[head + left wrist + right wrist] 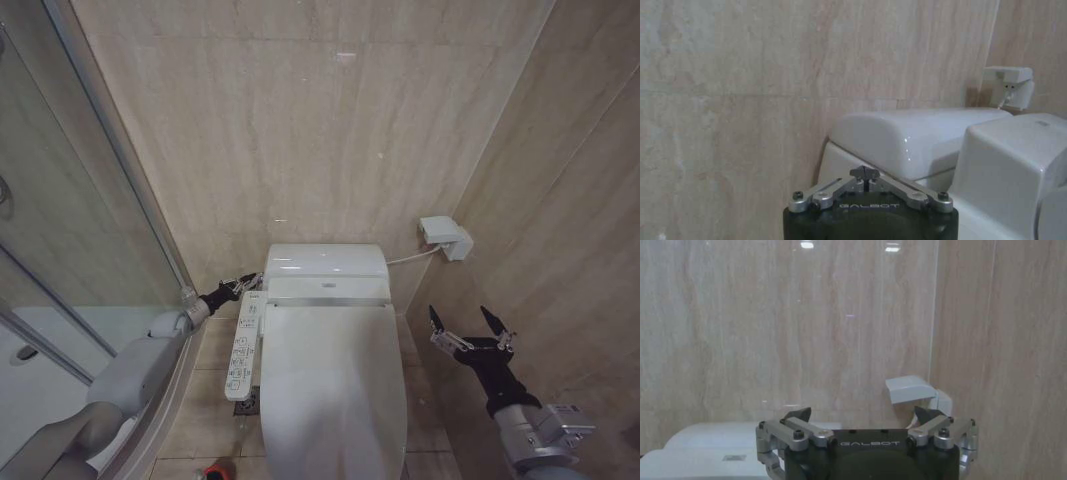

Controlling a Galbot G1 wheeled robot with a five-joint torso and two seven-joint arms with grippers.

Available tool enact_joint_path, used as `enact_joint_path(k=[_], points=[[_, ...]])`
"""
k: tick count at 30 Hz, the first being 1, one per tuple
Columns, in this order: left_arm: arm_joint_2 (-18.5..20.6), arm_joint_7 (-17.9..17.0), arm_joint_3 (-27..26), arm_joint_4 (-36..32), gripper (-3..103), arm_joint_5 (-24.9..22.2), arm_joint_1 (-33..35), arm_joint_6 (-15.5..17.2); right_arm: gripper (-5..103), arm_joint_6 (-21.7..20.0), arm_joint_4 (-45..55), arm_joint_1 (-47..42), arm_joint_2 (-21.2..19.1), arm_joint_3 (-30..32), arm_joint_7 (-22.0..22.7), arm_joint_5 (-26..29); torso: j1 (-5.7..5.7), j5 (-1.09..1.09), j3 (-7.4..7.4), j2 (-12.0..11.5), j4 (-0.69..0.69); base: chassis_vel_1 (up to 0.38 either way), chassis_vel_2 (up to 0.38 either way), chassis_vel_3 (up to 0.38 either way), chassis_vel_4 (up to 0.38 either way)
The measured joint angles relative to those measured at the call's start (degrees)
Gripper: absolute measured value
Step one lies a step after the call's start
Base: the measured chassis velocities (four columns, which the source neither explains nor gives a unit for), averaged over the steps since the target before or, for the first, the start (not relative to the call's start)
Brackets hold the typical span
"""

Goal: Open the toilet lid, clean the toilet bowl with a toilet brush, close the toilet lid, and flush.

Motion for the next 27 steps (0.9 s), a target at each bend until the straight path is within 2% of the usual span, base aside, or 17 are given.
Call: enact_joint_path(k=[27], points=[[-0.10,3.26,-0.49,3.27,0,1.81,-0.31,0.86,100,0.00,0.00,0.00,0.00,0.00,0.00,0.00,0.00,0.01,0.00,0.00,0.00,0.000,0.000,0.000,0.000]])
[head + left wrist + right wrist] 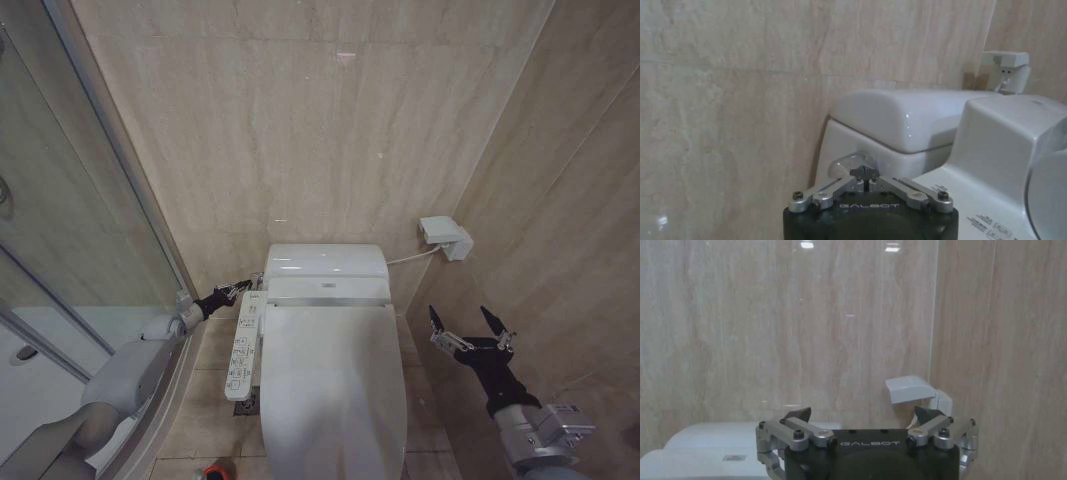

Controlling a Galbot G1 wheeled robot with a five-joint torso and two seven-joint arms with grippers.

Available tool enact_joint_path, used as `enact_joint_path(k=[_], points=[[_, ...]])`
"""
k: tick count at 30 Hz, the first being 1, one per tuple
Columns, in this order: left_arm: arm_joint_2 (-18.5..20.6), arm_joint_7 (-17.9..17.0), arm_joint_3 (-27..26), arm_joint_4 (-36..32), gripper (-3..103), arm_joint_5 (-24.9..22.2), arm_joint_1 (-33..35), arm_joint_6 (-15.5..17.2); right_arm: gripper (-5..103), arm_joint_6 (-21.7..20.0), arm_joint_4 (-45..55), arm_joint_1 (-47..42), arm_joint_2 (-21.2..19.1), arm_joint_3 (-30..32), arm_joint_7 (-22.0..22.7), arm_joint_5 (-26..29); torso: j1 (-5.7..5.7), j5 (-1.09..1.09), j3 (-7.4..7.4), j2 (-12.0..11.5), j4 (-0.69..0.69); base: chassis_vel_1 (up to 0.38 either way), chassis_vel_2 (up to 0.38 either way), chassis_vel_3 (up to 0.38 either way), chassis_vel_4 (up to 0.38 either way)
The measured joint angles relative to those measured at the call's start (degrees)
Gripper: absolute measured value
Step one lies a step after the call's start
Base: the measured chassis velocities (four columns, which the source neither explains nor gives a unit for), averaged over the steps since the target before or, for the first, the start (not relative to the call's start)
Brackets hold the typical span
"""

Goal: Open the toilet lid, clean the toilet bowl with a toilet brush, close the toilet lid, and flush.

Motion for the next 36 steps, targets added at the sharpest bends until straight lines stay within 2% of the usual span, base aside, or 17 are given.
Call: enact_joint_path(k=[9,15,36], points=[[-1.24,-0.01,-0.18,0.45,0,0.73,0.46,0.03,100,0.00,0.00,0.00,0.00,0.00,0.00,0.00,0.00,-0.01,0.00,0.00,0.02,0.000,0.000,0.000,0.000],[-1.08,0.04,-0.36,0.63,0,0.82,0.80,-0.01,100,0.00,0.00,0.00,0.00,0.00,0.00,0.00,0.00,0.00,-0.01,0.01,-0.02,0.000,0.000,0.000,0.000],[-1.64,-0.44,-0.85,2.75,0,0.82,0.80,0.27,100,0.00,0.00,0.00,0.00,0.00,0.00,0.00,0.00,-0.01,0.01,0.00,0.00,0.000,0.000,0.000,0.000]])
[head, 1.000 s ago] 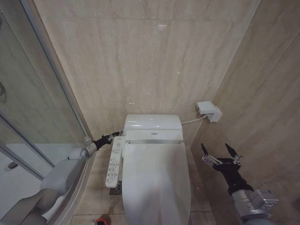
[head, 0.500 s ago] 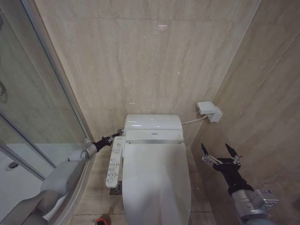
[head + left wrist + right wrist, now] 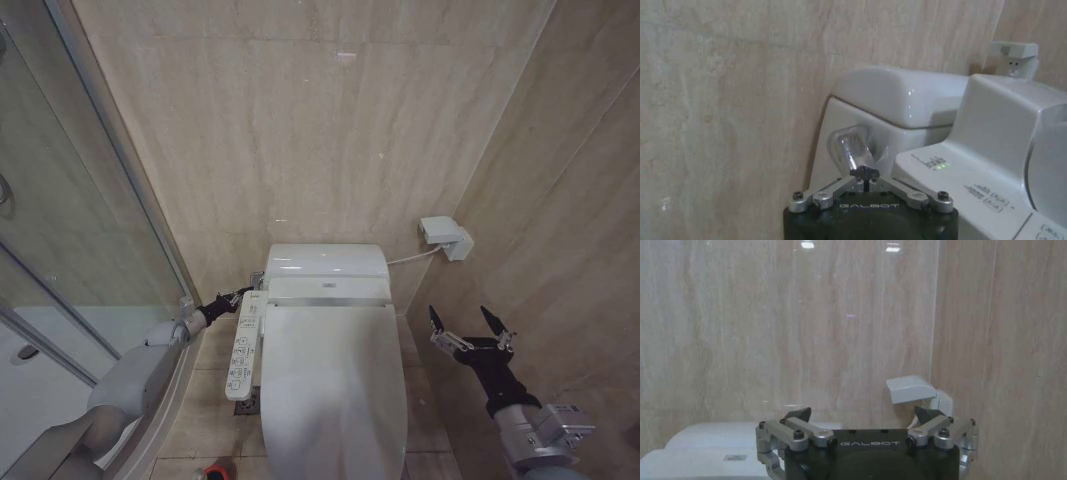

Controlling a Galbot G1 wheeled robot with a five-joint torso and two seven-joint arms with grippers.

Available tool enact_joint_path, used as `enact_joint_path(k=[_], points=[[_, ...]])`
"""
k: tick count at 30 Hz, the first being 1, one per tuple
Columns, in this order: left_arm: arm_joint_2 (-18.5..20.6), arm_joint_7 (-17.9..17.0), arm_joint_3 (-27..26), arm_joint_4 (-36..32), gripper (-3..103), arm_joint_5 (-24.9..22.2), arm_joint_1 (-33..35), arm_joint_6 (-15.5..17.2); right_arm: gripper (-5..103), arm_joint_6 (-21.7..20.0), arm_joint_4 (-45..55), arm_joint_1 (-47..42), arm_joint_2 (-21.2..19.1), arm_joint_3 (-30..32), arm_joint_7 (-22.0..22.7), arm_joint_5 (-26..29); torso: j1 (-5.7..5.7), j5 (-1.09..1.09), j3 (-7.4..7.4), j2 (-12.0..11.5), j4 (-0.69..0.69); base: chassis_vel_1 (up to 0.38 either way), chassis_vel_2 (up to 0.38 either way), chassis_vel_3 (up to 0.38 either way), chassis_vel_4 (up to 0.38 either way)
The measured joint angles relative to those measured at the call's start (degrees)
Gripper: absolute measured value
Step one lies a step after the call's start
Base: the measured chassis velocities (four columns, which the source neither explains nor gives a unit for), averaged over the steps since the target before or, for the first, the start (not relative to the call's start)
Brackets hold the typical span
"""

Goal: Open the toilet lid, clean the toilet bowl with a toilet brush, close the toilet lid, and flush.

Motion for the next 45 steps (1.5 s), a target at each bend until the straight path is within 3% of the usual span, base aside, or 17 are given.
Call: enact_joint_path(k=[12,16,20,21,23,24,25,27,29,30,33,34,36,38,39,45], points=[[-1.26,-1.26,-0.99,2.63,0,-0.10,-0.10,-0.27,100,0.00,0.00,0.00,0.00,0.00,0.00,0.00,0.00,0.01,0.00,0.00,0.00,0.000,0.000,0.000,0.000],[-1.78,-3.56,-1.86,2.08,0,-0.72,0.71,-0.75,100,0.00,0.00,0.00,0.00,0.00,0.00,0.00,0.00,0.01,0.00,0.00,-0.01,0.000,0.000,0.000,0.000],[-0.83,-10.94,-3.97,-4.43,0,-2.54,4.96,-4.59,100,0.00,0.00,0.00,0.00,0.00,0.00,0.00,0.00,0.01,-0.01,0.00,-0.02,0.000,0.000,0.000,0.000],[-0.83,-10.94,-3.97,-4.43,0,-2.54,4.96,-4.59,100,0.00,0.00,0.00,0.00,0.00,0.00,0.00,0.00,0.01,-0.01,0.00,-0.02,0.000,0.000,0.000,0.000],[-0.11,-16.45,-5.58,-8.38,0,-2.08,7.32,-5.96,100,0.00,0.00,0.00,0.00,0.00,0.00,0.00,0.00,0.00,-0.01,0.00,-0.02,0.000,0.000,0.000,0.000],[0.46,-20.91,-6.49,-11.51,0,-1.82,8.95,-6.69,100,0.00,0.00,0.01,0.00,0.00,0.00,0.00,0.00,0.00,-0.01,0.00,0.02,0.000,0.000,0.000,0.000],[0.46,-20.91,-6.49,-11.51,0,-1.82,8.95,-6.69,100,0.00,0.00,0.01,0.00,0.00,0.00,0.00,0.00,0.00,-0.01,0.00,0.02,0.000,0.000,0.000,0.000],[1.54,-28.00,-8.23,-17.48,0,-1.22,11.92,-7.43,100,0.00,0.00,0.00,-0.01,0.00,0.00,0.00,0.00,0.00,-0.01,0.00,0.01,0.000,0.000,0.000,0.000],[3.61,-38.02,-10.34,-27.38,0,0.09,16.39,-5.76,100,0.00,0.00,0.01,0.00,0.00,0.00,0.00,0.00,0.00,-0.01,0.00,0.01,0.000,0.000,0.000,0.000],[3.61,-38.02,-10.34,-27.38,0,0.09,16.39,-5.76,100,0.00,0.00,0.01,0.00,0.00,0.00,0.00,0.00,0.00,-0.01,0.00,0.01,0.000,0.000,0.000,0.000],[5.86,-48.69,-15.16,-42.97,0,3.01,25.02,-0.76,100,0.00,0.00,0.00,-0.01,0.00,0.00,0.00,-0.01,0.02,-0.01,0.00,-0.02,0.000,0.000,0.000,0.000],[5.86,-48.69,-15.16,-42.97,0,3.01,25.02,-0.76,100,0.00,0.00,0.00,-0.01,0.00,0.00,0.00,-0.01,0.02,-0.01,0.00,-0.02,0.000,0.000,0.000,0.000],[6.64,-52.23,-18.63,-51.04,0,4.44,30.72,1.49,100,0.00,0.00,0.00,0.00,0.01,0.01,0.00,-0.01,0.00,-0.02,0.01,-0.03,0.000,0.000,0.000,0.000],[7.36,-53.64,-23.00,-58.16,0,6.47,37.61,2.84,100,0.00,-0.01,0.00,0.00,0.00,0.00,0.00,-0.01,0.02,-0.02,0.00,0.03,0.000,0.000,0.000,0.000],[7.36,-53.64,-23.00,-58.16,0,6.47,37.61,2.84,100,0.00,-0.01,0.00,0.00,0.00,0.00,0.00,-0.01,0.02,-0.02,0.00,0.03,0.000,0.000,0.000,0.000],[6.36,-54.59,-33.15,-73.92,0,8.34,54.99,4.36,100,0.00,0.00,0.00,0.00,0.00,0.01,0.00,-0.02,0.00,-0.02,0.00,0.01,0.000,0.000,0.000,0.000]])
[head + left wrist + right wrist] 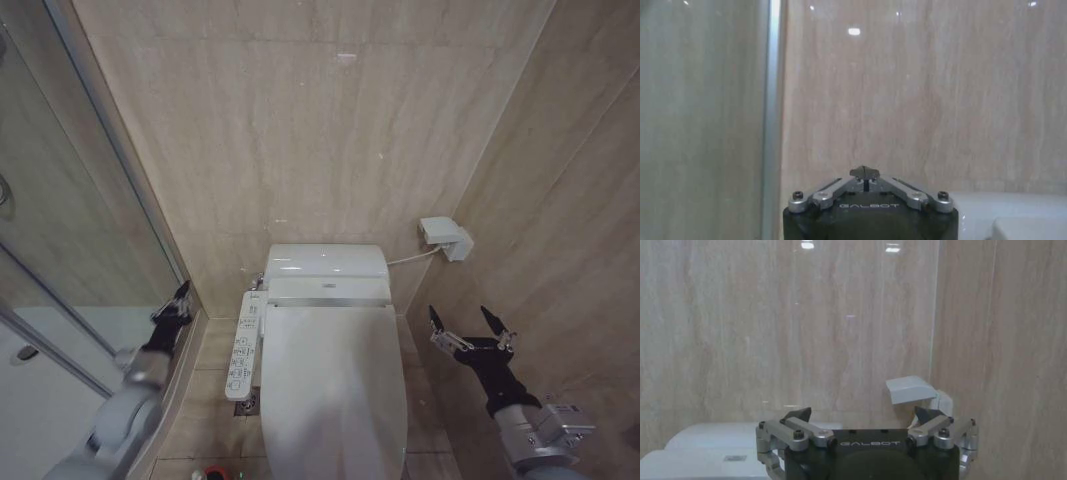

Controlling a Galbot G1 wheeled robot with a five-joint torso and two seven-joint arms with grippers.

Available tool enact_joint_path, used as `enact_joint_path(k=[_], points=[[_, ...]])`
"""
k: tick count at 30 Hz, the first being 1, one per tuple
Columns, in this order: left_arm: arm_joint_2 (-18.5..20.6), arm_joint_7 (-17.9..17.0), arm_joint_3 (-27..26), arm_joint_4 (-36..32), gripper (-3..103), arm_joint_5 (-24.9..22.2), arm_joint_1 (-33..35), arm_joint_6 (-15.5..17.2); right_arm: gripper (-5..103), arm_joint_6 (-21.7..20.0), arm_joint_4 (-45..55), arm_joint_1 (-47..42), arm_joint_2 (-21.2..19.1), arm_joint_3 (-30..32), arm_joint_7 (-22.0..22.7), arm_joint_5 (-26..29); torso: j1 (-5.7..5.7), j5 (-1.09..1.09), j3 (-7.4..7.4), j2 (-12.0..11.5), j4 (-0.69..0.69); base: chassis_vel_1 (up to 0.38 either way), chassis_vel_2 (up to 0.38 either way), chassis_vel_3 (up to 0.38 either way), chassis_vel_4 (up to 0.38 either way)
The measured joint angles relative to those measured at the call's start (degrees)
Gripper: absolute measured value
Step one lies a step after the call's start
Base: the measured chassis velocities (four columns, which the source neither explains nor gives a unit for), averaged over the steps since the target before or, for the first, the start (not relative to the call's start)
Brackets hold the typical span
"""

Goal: Open the toilet lid, clean the toilet bowl with a toilet brush, close the toilet lid, and flush.

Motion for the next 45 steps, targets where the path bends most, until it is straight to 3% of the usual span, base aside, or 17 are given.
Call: enact_joint_path(k=[5,12,19,30,34,36,45], points=[[-3.55,0.49,-6.36,-7.77,0,1.04,7.90,1.26,100,0.00,0.00,-0.01,0.00,0.00,0.00,0.00,0.01,-0.02,0.01,0.00,-0.02,0.000,0.000,0.000,0.000],[-8.25,-2.17,-11.48,-17.93,0,2.30,15.92,5.00,100,0.00,0.00,0.00,0.00,0.00,0.00,0.00,0.01,0.02,0.01,0.00,-0.03,0.000,0.000,0.000,0.000],[-11.30,-2.04,-11.96,-22.28,0,4.57,20.63,5.01,100,0.00,0.00,0.00,0.00,0.00,-0.01,0.00,0.01,0.01,0.01,0.00,-0.01,0.000,0.000,0.000,0.000],[-12.49,-1.62,-12.64,-25.18,0,5.81,23.19,5.03,100,0.00,0.00,0.00,0.00,0.00,0.00,0.00,0.02,0.01,0.02,0.00,-0.02,0.000,0.000,0.000,0.000],[-13.91,-1.96,-11.92,-27.26,0,7.25,24.88,5.72,100,0.00,0.00,0.00,0.00,0.00,0.00,0.00,0.02,0.01,0.02,0.00,-0.02,0.000,0.000,0.000,0.000],[-16.66,-2.35,-10.86,-28.40,0,8.96,26.06,5.69,100,0.00,0.00,0.00,0.00,0.00,0.00,0.00,0.02,0.01,0.02,0.00,-0.01,0.000,0.000,0.000,0.000],[-17.94,-2.26,-10.16,-30.35,0,10.35,28.28,5.20,100,0.00,0.00,0.00,0.00,0.00,-0.01,0.00,0.02,0.01,0.01,0.00,-0.02,0.000,0.000,0.000,0.000]])
